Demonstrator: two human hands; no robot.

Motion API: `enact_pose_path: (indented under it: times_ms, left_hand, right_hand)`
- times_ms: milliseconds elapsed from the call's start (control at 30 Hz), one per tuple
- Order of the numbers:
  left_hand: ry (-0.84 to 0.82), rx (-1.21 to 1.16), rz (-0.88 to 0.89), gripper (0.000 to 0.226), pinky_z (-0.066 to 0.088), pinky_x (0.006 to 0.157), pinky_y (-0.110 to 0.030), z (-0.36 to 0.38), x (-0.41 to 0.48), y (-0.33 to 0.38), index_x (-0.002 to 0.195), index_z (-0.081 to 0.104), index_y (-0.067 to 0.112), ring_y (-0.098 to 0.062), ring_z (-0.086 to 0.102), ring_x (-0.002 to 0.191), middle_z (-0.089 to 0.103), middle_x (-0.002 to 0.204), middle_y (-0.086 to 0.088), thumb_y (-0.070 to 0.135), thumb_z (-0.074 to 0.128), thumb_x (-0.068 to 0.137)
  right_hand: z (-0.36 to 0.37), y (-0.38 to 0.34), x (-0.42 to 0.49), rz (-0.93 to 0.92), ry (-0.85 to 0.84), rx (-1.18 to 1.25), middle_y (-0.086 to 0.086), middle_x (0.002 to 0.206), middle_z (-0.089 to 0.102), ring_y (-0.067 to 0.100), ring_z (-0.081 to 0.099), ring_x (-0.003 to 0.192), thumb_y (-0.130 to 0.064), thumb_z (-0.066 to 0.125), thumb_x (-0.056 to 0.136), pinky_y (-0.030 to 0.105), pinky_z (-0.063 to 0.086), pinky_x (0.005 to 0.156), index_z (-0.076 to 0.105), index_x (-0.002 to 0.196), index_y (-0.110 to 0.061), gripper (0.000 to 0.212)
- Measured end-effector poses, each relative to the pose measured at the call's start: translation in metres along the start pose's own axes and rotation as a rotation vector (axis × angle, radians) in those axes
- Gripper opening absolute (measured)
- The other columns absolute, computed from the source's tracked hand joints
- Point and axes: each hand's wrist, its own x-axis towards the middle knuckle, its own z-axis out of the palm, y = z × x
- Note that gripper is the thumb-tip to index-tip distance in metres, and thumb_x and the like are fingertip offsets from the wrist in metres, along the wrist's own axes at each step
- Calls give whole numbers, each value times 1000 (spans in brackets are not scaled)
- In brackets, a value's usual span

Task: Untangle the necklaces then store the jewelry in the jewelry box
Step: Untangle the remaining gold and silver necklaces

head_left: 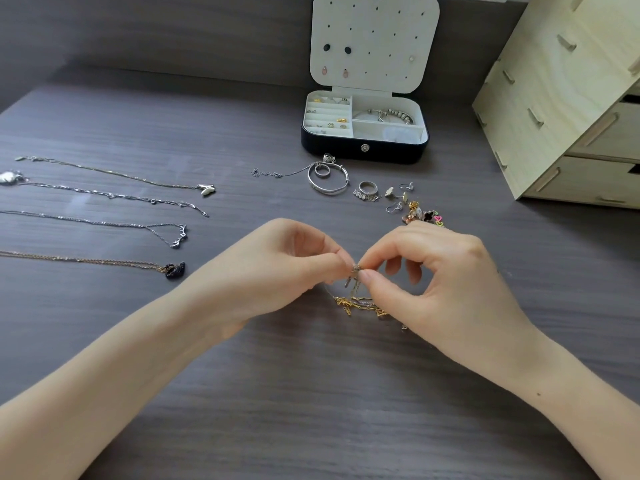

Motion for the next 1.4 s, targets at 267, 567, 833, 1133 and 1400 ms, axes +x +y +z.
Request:
enact_pose_path:
  times_ms: [267,567,833,1133,1400]
  left_hand:
    - [29,116,40,17,41,68,-27,6,0,-5,69,64,23,-9,53,64,61,64,10,31,61,83]
    - [-19,-9,92,7,39,70,-29,3,0,-6,67,59,23,-11,51,70,62,69,6,29,58,64]
    - [-67,-335,94,20,44,58,-19,2,2,-4,68,50,15,-13,52,59,64,66,-4,13,68,60]
    - [167,51,324,12,47,73,-51,12,1,-10,78,48,24,-35,56,72,69,72,-4,20,57,72]
    - [325,136,282,6,50,64,-26,12,4,-13,73,62,23,-17,62,63,67,63,5,22,57,69]
  right_hand:
    - [-7,-5,1,187,-43,141,-21,58,53,2,49,59,-23,63,68,11,37,56,58,62,-28,10]
    - [-10,-2,6,481,-167,699,1,75,71,8,60,63,2,69,77,16,48,60,59,64,-16,24]
    - [-12,-4,6,484,-233,866,-5,67,65,6,59,63,0,65,63,16,47,57,68,66,-23,23]
    - [-9,-3,5,585,-265,704,-4,61,56,7,49,52,15,57,78,14,41,52,68,77,-13,31]
    - [-2,0,0,246,-46,139,-11,63,57,8,48,60,-14,67,73,10,36,58,68,71,-26,12]
